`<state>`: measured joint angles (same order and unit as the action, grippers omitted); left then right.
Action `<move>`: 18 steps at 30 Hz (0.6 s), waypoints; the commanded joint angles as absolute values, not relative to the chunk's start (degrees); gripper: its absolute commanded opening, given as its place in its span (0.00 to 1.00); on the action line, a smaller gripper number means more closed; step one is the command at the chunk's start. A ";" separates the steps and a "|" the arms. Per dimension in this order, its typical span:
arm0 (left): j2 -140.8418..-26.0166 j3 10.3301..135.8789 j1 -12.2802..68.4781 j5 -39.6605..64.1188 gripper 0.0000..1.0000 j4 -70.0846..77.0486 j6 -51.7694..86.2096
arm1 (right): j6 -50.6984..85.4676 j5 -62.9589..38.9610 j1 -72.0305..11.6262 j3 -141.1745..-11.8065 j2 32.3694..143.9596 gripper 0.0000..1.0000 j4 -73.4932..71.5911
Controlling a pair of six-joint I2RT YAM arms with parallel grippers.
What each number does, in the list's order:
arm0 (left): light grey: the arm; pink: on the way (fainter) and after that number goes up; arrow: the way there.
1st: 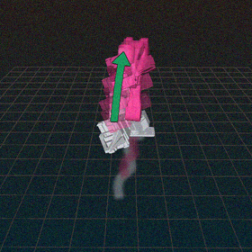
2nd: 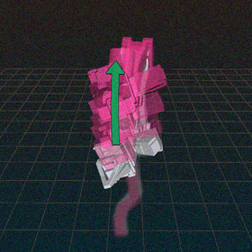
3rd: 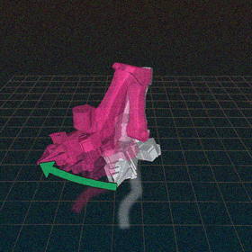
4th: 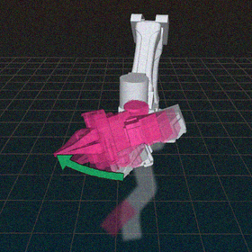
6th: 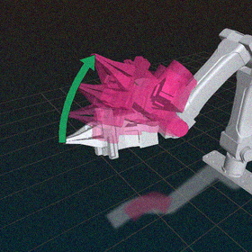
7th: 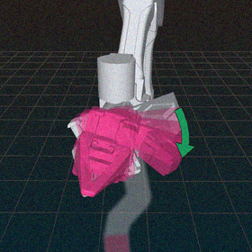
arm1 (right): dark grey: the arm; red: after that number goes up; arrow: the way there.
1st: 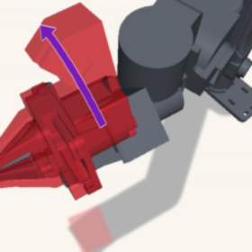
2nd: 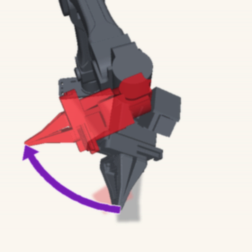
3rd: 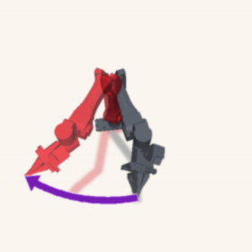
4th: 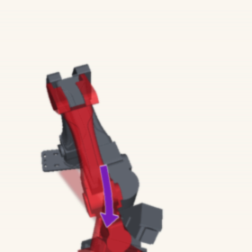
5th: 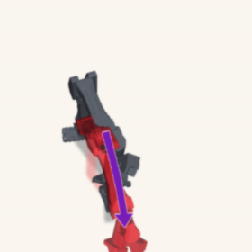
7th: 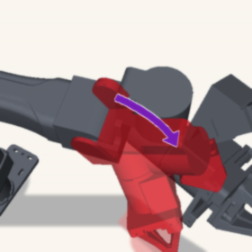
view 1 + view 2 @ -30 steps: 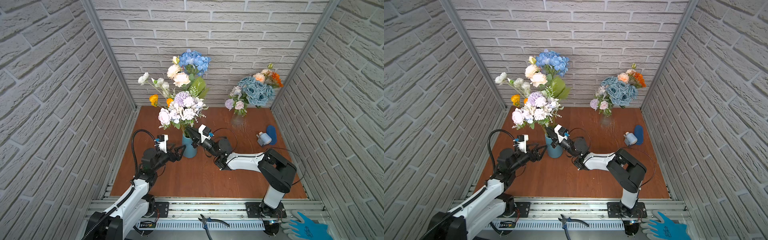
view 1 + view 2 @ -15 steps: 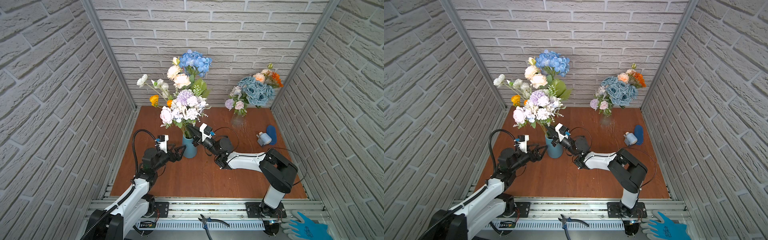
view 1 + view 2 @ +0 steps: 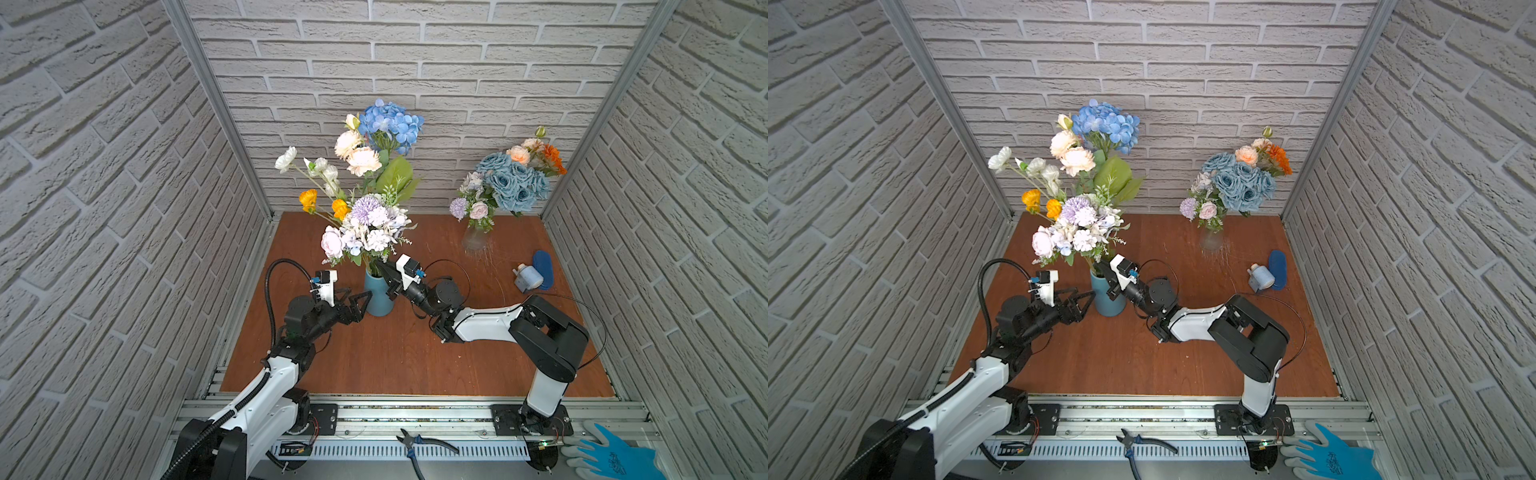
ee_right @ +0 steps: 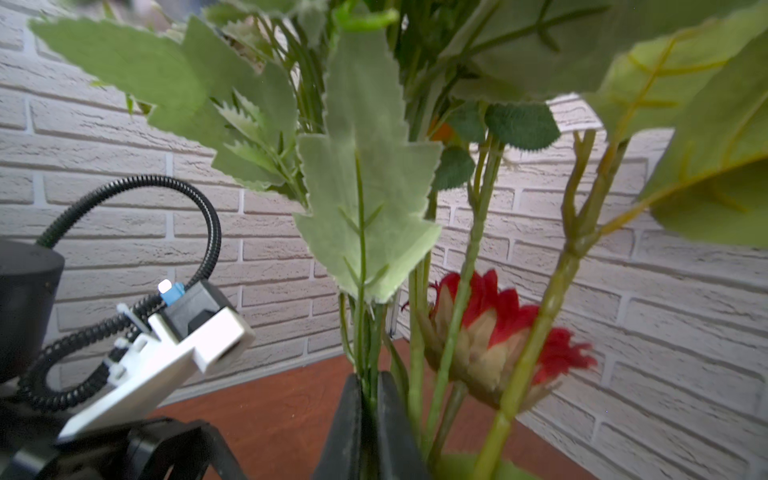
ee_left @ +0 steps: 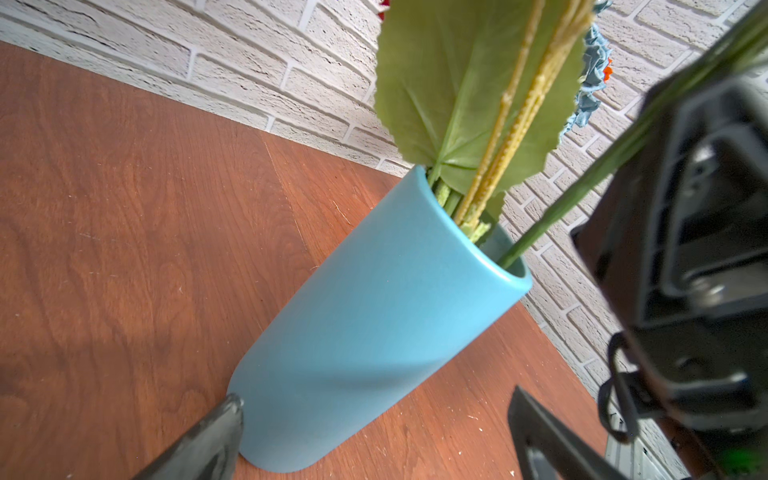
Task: Arrange flowers in a vase
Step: Place the flower in the vase.
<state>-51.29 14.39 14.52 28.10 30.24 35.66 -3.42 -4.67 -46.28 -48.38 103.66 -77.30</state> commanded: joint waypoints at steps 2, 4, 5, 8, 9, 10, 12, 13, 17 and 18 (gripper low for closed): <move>-50.80 15.73 14.34 27.86 0.98 31.99 35.51 | -2.46 -3.02 -46.20 -45.82 102.91 0.06 -80.72; -50.80 15.81 14.34 27.80 0.98 31.99 35.67 | -2.33 -2.47 -46.32 -44.65 102.67 0.06 -80.69; -50.76 15.91 14.37 27.69 0.98 31.99 35.76 | -2.37 -2.14 -46.32 -44.14 102.53 0.06 -80.70; -51.02 16.15 14.50 27.43 0.98 31.99 35.86 | -2.07 -1.93 -46.39 -43.12 102.39 0.08 -80.70; -51.21 16.25 14.66 27.35 0.98 31.93 35.86 | -1.94 -1.93 -46.40 -42.86 102.44 0.09 -80.76; -51.38 16.39 14.76 27.17 0.98 31.83 35.68 | -1.80 -1.93 -46.40 -42.61 102.40 0.09 -80.75; -51.61 16.52 15.14 26.83 0.98 31.73 35.58 | -1.67 -1.76 -46.43 -42.18 102.41 0.11 -80.72; -51.68 16.53 15.44 26.50 0.98 31.73 35.53 | -1.69 -1.61 -46.49 -41.88 102.37 0.12 -80.69; -51.50 16.87 16.25 25.34 0.98 30.99 35.06 | -1.68 -1.16 -46.49 -40.77 101.51 0.21 -80.69; -51.51 17.00 16.43 25.15 0.98 30.87 34.94 | -1.65 -0.97 -46.49 -40.47 101.24 0.23 -80.69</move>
<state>-51.62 15.07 15.90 26.24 29.76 35.73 -2.28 -2.07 -46.33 -41.52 103.42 -78.30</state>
